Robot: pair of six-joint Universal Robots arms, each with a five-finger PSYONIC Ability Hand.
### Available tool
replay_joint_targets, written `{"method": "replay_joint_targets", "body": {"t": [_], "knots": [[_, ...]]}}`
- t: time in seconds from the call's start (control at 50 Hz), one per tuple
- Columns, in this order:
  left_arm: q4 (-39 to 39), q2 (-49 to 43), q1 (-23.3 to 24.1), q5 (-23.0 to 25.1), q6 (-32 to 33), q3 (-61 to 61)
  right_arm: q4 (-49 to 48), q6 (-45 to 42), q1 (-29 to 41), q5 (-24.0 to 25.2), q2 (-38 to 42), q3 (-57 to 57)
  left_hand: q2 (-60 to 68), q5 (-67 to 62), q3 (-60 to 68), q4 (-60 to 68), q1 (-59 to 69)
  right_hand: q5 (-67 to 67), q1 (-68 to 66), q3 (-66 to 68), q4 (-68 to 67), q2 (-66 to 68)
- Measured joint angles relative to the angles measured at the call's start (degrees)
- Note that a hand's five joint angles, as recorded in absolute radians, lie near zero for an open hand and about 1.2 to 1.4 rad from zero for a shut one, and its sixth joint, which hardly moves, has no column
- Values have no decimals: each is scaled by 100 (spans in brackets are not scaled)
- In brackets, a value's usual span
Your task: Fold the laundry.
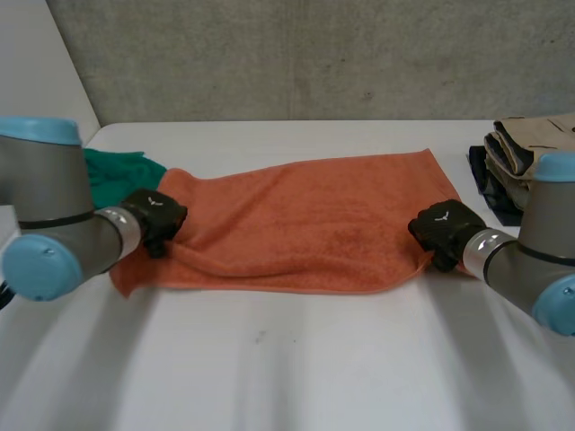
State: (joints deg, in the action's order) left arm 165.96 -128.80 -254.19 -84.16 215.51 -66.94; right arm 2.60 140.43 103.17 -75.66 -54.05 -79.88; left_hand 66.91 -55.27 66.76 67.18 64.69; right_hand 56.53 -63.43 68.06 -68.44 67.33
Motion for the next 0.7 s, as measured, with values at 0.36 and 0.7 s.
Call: {"method": "replay_joint_targets", "body": {"t": [0.36,0.7], "knots": [[764,378,221,-216,-268,-313,-445,52,214,-261,252,10,-3677,3522,-3649,-3713,-3418,0,0,0,-1,0],[1121,1635,46,-102,-240,-2822,-436,28,184,-256,208,-7,-2178,1956,-2156,-2160,-2066,0,0,0,-2,0]]}}
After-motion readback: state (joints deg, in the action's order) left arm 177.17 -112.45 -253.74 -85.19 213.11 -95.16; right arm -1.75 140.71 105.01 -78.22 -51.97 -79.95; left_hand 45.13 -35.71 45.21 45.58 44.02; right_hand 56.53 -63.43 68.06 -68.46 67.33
